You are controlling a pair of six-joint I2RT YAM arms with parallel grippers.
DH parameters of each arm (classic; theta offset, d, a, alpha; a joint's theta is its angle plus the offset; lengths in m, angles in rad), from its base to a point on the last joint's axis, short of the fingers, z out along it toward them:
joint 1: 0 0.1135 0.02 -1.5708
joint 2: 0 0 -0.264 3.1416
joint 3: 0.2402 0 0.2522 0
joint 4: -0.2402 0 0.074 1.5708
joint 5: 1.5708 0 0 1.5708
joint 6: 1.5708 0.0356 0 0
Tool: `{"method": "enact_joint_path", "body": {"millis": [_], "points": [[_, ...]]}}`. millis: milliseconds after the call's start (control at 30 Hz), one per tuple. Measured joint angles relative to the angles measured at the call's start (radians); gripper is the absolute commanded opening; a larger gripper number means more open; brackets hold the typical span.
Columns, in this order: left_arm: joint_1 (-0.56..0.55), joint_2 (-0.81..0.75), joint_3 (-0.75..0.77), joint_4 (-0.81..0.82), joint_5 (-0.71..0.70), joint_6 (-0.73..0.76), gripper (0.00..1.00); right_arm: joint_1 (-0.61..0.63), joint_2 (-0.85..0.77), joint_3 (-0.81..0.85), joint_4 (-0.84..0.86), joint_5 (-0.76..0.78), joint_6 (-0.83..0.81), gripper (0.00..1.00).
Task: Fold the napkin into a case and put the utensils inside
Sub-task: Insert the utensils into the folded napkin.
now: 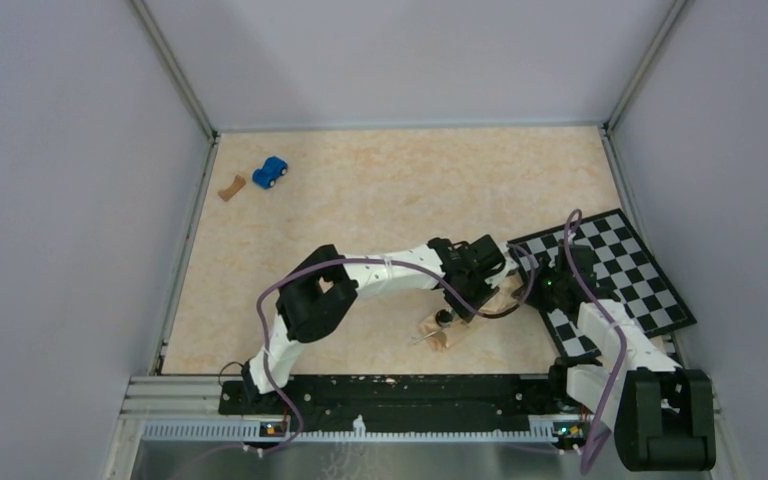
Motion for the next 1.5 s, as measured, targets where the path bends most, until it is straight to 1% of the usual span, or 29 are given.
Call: {"method": "enact_joint_path", "body": {"millis": [100, 233, 300, 467, 600, 667, 700, 867, 1233, 1400, 1500], "points": [[0.0, 0.0, 0.0, -0.001, -0.002, -0.047, 0.47, 0.0, 0.0, 0.0, 0.001, 0.0, 0.0, 0.0], [0.0, -0.04, -0.037, 0.001, -0.011, -0.101, 0.5, 0.0, 0.001, 0.0, 0.001, 0.0, 0.0, 0.0], [0.0, -0.098, -0.095, 0.004, -0.017, -0.12, 0.5, 0.0, 0.002, 0.0, 0.001, 0.0, 0.0, 0.0], [0.004, -0.325, -0.312, -0.005, -0.028, -0.151, 0.5, 0.0, 0.004, 0.0, 0.002, -0.001, 0.0, 0.0], [0.013, -0.418, -0.435, -0.002, -0.028, -0.159, 0.49, 0.0, 0.005, 0.0, 0.002, -0.003, 0.0, 0.0], [0.018, -0.423, -0.468, 0.005, -0.029, -0.16, 0.47, 0.0, 0.005, 0.0, 0.002, -0.003, 0.0, 0.0], [0.02, -0.422, -0.48, 0.008, -0.029, -0.16, 0.42, 0.0, 0.005, 0.0, 0.002, -0.003, 0.0, 0.0], [0.032, -0.413, -0.493, 0.023, -0.033, -0.151, 0.31, 0.0, 0.005, 0.0, 0.002, -0.003, 0.0, 0.0], [0.038, -0.389, -0.521, 0.079, -0.002, -0.138, 0.31, 0.0, 0.005, 0.0, 0.002, -0.003, -0.001, 0.0], [0.038, -0.385, -0.536, 0.093, 0.018, -0.139, 0.29, 0.0, 0.005, 0.0, 0.002, -0.003, 0.0, 0.0], [0.038, -0.379, -0.539, 0.099, 0.028, -0.139, 0.25, 0.0, 0.005, 0.0, 0.002, -0.003, 0.0, 0.0]]}}
